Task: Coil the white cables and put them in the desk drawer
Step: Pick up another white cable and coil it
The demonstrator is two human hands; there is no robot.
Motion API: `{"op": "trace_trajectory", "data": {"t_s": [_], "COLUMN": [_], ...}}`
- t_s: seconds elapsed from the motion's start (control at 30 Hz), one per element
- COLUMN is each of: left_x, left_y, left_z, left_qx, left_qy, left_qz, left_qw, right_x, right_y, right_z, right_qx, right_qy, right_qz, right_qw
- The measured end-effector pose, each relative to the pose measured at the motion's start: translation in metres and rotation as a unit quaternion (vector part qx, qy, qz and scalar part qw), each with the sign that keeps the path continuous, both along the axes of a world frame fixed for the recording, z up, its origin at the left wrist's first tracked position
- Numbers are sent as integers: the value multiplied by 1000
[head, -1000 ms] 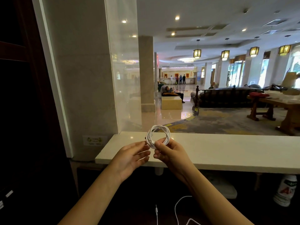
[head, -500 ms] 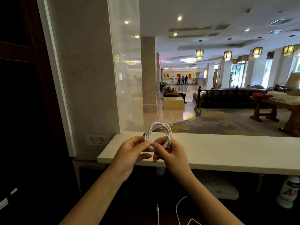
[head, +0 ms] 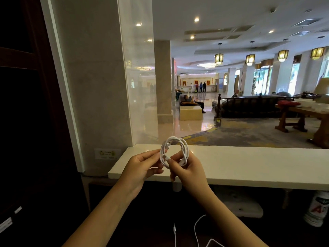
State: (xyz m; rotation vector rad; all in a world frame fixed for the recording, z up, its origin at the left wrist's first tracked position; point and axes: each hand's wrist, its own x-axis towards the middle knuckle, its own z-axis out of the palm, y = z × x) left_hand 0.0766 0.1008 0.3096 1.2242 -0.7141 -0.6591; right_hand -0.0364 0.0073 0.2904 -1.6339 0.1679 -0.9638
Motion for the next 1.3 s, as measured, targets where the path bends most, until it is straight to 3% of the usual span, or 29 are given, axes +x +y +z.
{"op": "trace_trajectory", "data": {"t_s": [0.13,0.57,0.83,0.97,1.3], "left_x": [3,5,1,-1,6], "left_y": [1,3,4,5,5], "left_z": [-3,-15,-23,-26,-31], "left_qx": [1,-6,-21,-35,-27], "left_qy": [-43,-56,-79,-79,-36], "left_qz": [1,44,87,87,14], "left_qw": [999,997,993,992,999], "right_x": [0,3,13,15,13], "right_y": [2,8,16,13,8], "right_z": [-2,-3,-6,-10,-11], "right_qx": [-3,-33,-105,-75,-30], "right_qy": [16,49,45,38,68], "right_qz": [10,-4,-90,-108,-33], "right_qw": [1000,998,989,991,997]}}
